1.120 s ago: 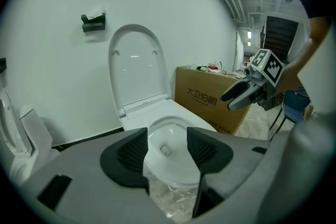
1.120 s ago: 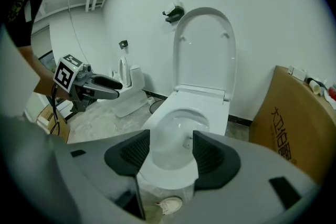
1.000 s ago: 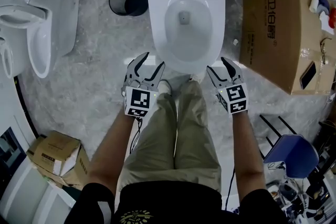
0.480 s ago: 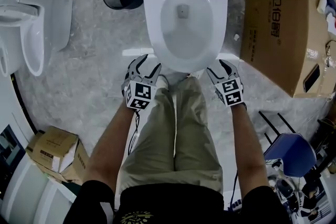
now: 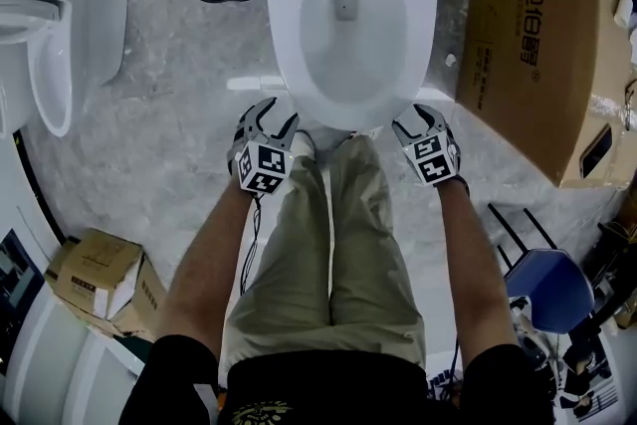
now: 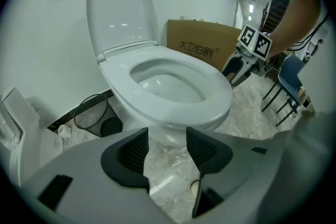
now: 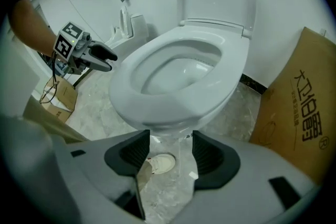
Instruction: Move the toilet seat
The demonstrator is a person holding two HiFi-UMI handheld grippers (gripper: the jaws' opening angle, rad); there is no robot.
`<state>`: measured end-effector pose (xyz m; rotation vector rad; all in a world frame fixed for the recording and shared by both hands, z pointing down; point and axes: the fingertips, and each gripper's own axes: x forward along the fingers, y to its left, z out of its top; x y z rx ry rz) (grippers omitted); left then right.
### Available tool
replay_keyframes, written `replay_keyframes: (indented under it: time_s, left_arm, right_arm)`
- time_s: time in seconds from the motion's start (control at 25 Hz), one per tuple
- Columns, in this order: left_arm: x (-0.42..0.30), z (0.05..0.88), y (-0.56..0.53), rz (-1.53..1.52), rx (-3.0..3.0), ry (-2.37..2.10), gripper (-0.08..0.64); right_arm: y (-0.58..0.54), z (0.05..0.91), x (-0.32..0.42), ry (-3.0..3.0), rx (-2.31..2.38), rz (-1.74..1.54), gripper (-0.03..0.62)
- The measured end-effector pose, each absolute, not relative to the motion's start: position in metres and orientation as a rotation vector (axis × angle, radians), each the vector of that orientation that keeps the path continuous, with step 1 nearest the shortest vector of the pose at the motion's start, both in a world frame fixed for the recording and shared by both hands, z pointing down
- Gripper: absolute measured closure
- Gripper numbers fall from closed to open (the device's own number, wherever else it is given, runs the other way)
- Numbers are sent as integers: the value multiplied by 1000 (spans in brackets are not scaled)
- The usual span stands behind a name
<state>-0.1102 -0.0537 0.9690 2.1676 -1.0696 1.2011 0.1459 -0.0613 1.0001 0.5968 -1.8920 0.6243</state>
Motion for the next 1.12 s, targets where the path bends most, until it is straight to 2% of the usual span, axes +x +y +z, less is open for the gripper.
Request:
replay_keyframes:
  time_s: [0.36,1.12]
  left_arm:
    - [-106,989,-52,1229,2166,-1031,325]
    - [-89,968,-46,1210,2202,-978,334]
  right_arm:
    - [-64,1005,134,-1925,534,514,341]
    - [-61,962,133,-1978,596,575,344]
